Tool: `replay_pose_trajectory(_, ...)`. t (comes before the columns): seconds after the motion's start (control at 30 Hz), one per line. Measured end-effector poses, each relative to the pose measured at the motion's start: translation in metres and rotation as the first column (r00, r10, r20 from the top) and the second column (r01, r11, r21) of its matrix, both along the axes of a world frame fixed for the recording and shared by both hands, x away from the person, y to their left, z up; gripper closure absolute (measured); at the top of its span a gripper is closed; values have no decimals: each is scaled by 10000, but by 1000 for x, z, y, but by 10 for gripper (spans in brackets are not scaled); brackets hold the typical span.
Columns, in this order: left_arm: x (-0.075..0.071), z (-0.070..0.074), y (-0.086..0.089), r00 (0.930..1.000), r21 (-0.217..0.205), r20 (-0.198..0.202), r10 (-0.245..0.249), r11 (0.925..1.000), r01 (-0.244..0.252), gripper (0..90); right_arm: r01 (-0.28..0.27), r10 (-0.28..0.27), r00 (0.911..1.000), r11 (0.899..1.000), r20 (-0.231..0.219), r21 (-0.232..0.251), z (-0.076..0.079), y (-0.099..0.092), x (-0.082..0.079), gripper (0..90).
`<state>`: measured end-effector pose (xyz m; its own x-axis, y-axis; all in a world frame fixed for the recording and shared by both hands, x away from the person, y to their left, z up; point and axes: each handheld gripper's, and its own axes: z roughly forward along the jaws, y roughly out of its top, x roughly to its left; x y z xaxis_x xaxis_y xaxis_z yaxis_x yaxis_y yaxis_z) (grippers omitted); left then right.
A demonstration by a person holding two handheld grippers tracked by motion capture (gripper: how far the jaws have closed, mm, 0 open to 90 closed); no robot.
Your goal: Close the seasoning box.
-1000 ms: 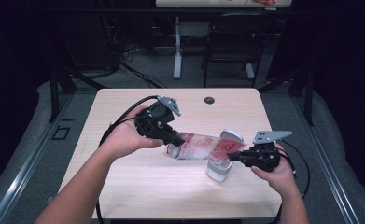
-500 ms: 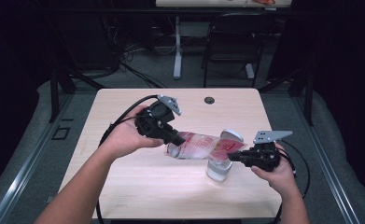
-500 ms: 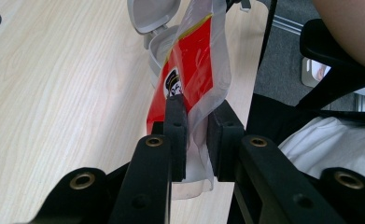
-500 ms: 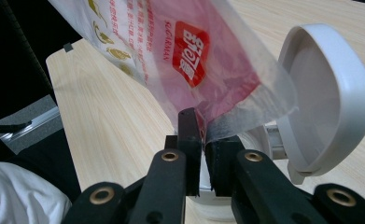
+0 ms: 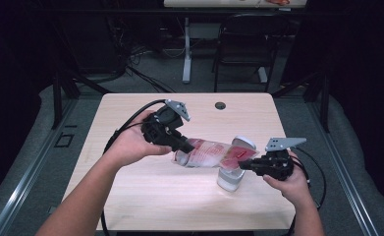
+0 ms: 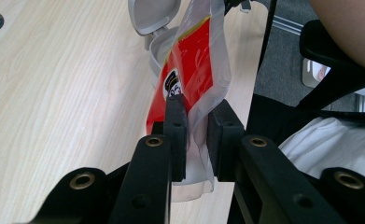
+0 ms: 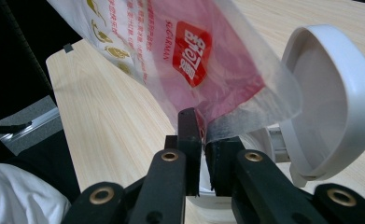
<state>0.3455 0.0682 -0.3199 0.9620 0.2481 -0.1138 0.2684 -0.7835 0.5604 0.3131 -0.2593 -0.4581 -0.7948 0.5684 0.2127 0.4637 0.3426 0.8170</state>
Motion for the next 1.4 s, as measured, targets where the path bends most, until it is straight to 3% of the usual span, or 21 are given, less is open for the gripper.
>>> replay_pose_trajectory(0.33,-1,0,3,10000,35,4,77,10000,-77,797,-80,80,10000,9999,-21,-112,-3,6,1,852)
replay_pose_trajectory(1.4,1,2,-2,10000,-60,3,46,10000,-46,798,28,-28,10000,10000,49,0,0,-1,0,852)
